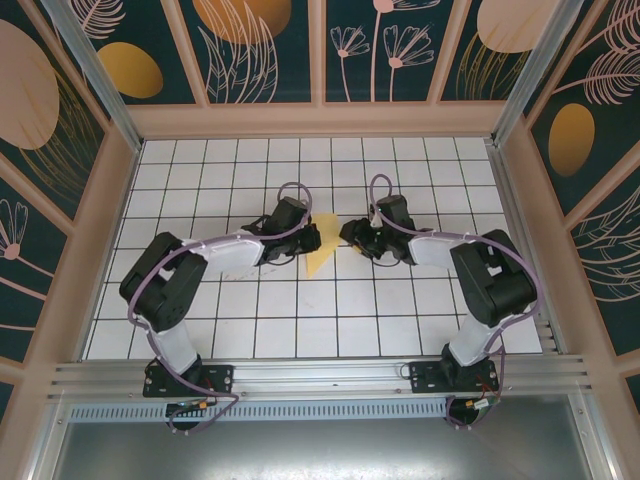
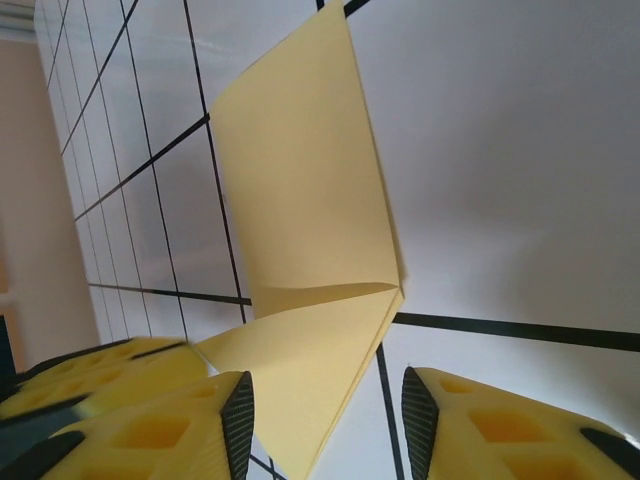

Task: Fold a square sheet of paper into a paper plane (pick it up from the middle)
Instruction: Fourth fold the wing at the center of the table.

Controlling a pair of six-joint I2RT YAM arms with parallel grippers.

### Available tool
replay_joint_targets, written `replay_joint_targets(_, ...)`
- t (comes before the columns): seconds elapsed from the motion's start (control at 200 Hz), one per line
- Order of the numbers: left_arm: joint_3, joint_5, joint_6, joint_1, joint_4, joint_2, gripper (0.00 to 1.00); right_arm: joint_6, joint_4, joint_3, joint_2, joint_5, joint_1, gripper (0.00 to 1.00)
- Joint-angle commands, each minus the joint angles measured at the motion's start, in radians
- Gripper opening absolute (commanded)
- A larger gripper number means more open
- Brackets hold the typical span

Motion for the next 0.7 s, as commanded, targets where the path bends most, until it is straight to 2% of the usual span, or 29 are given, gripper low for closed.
replay_joint_targets(0.0,0.018,-0.074,-0.001,-0.004,-0.062,0.041,0.06,0.021,0.038,0.025,0.044,-0.034,0.016,0.45)
replay_joint_targets(0.36,0.0,-0.122,-0.01,-0.003,-0.087,0.084,0.0,0.019,-0.003,0.099,0.125,-0.03,0.039,0.41)
replay_joint_targets(0.696,-0.006,-0.12,-0.015,-0.003,-0.084,0.089,0.01,0.037,-0.043,0.122,0.155,0.008,0.04,0.38)
